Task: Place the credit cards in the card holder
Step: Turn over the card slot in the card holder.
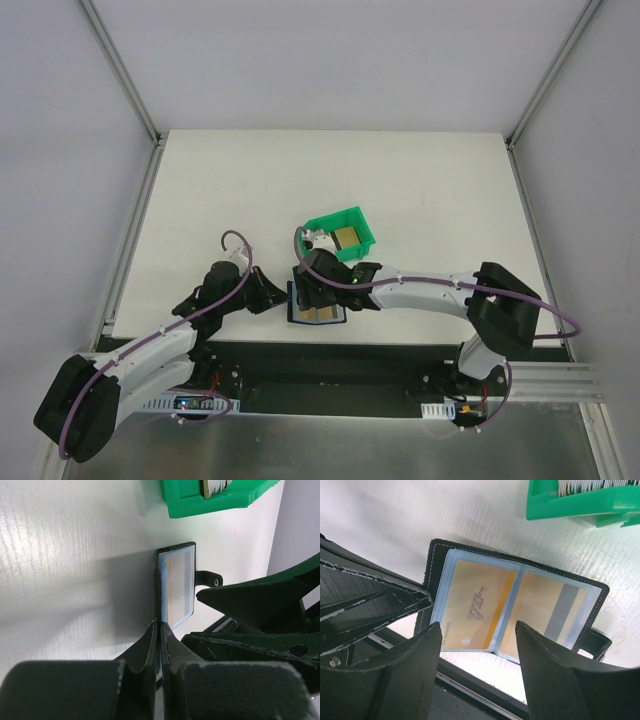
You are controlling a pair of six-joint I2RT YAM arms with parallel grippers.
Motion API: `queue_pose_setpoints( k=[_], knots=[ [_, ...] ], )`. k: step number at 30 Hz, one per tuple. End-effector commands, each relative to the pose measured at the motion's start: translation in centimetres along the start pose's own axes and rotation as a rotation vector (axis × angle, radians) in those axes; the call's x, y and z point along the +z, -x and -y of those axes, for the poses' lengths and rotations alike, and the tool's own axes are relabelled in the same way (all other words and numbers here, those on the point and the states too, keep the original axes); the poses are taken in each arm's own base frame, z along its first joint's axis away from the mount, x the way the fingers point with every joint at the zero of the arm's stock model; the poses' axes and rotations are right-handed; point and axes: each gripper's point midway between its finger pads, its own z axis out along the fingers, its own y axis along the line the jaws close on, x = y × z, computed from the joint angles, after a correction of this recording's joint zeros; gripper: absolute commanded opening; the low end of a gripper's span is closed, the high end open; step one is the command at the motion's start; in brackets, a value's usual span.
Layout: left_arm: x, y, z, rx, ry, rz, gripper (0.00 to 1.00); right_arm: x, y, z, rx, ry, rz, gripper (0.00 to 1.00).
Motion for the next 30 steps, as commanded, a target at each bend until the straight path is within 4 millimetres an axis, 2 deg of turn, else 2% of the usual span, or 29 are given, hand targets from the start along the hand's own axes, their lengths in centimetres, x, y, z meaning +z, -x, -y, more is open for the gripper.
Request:
queue_pose_setpoints(
  k=[1, 13, 30],
  knots=[
    [-0.2, 0.9, 1.4, 0.032, -0.037, 0.022, 0.0, 0.1, 0.7, -0.9, 0.028, 0.028, 0.009, 0.63],
    [-0.1, 0.9, 1.2, 0.039, -0.03, 0.018, 0.0, 0.9, 0.5, -1.8, 0.022, 0.063, -0.014, 0.64],
    [0.0, 0.8, 1.4, 0.039, -0.038, 0.009, 0.0, 1.2, 0.4, -1.7, 0.023, 0.056, -0.028, 0.64]
  ],
)
